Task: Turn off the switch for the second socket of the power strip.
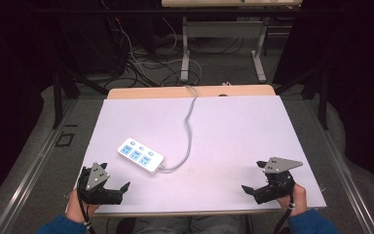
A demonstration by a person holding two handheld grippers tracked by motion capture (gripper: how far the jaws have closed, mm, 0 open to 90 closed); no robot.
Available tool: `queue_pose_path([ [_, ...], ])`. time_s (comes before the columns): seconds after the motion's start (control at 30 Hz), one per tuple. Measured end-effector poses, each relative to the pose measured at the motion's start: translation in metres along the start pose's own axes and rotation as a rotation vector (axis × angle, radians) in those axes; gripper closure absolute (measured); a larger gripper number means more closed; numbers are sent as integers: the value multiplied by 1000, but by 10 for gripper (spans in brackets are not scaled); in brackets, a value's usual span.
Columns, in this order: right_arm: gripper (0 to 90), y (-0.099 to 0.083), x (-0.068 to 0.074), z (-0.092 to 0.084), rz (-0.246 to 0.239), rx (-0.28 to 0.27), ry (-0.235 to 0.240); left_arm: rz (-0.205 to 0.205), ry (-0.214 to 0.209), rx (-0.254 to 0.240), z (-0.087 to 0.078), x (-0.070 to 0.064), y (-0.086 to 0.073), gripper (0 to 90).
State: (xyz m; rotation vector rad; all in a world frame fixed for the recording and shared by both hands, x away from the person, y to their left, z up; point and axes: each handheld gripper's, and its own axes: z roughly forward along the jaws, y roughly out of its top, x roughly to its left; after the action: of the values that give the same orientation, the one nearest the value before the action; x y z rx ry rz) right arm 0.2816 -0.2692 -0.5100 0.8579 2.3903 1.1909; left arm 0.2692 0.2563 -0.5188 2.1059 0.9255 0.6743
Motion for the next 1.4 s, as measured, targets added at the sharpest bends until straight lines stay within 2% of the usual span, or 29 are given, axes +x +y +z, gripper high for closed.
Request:
queue_pose_path([
  [0.27,10,0,0,1,-10,-1,-3,-6,14,-4,-1,0,1,2],
  [0.3,10,0,0,-1,0,18,1,-3,15,-2,-1,0,1,2],
  [0.33,11,0,0,0,3,3,-4,-9,7,0,-1,0,1,3],
  [0.43,11,0,0,1,2,3,-2,-4,22,4,-2,1,2,3],
  [0.63,11,0,0,1,-6,0,-5,-30,27,5,-2,3,3,2],
  [0.7,12,0,0,1,-3,1,-9,-14,33,7,-3,4,5,3],
  [0.73,12,0,0,1,-5,1,-7,-28,26,8,-3,3,5,3],
  [0.8,12,0,0,1,-6,1,-10,-14,43,4,-3,4,6,3],
  [0.87,12,0,-1,1,-7,6,0,-31,27,15,-3,4,7,3],
  [0.9,13,0,0,0,2,8,-1,-19,43,10,-3,5,8,3],
  [0.97,13,0,0,1,-2,7,-1,-33,28,19,-2,4,9,3],
  [1.07,13,0,0,1,1,4,-11,-22,44,17,-2,7,12,3],
  [1.1,13,0,0,2,-1,4,-9,-42,41,10,-2,6,12,3],
  [1.13,13,0,0,2,0,5,-9,-29,44,13,-2,8,14,3],
  [1.2,13,0,0,2,3,6,-10,-29,57,10,-2,9,16,3],
  [1.23,13,0,0,1,3,5,-12,-42,50,14,-2,9,17,2],
  [1.27,14,0,0,1,2,5,-12,-27,68,10,-1,11,18,3],
  [1.3,14,0,0,1,2,5,-12,-46,58,15,-1,10,19,3],
  [1.4,14,0,0,1,3,6,-12,-45,67,8,1,13,21,3],
])
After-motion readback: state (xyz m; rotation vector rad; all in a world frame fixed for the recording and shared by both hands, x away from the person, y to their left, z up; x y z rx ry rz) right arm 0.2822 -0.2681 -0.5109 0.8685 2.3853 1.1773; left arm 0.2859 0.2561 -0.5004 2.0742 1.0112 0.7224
